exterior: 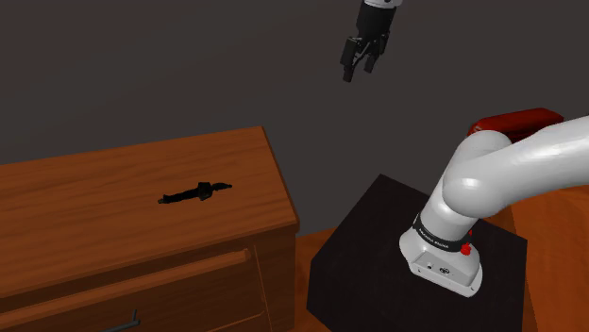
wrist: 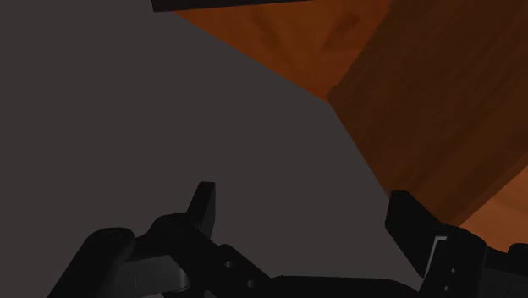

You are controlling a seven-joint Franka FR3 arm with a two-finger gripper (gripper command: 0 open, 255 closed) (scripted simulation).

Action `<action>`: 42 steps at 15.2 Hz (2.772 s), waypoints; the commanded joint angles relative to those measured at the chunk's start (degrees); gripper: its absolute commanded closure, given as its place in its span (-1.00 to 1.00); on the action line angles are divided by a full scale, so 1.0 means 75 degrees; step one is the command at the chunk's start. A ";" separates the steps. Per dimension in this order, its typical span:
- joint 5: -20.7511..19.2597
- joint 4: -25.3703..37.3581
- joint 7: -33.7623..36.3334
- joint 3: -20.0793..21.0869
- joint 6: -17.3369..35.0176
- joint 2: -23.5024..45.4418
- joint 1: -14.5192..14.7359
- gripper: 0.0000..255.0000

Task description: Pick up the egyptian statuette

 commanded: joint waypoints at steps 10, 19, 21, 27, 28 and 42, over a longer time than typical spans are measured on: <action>0.0524 0.0350 0.0599 0.1128 0.0800 0.1222 0.0748 -1.00; 0.0702 0.1155 0.1202 0.2241 0.1462 0.2745 0.1326 -1.00; 0.0677 0.1392 0.1349 0.2485 0.1579 0.3117 0.1434 -1.00; 0.0429 0.2231 0.1834 0.3214 0.1842 0.4307 0.1735 -1.00; 0.0359 0.2389 0.1923 0.3331 0.1871 0.4517 0.1788 -1.00; -0.0683 0.3743 0.2875 0.4233 0.2273 0.6653 0.2434 -1.00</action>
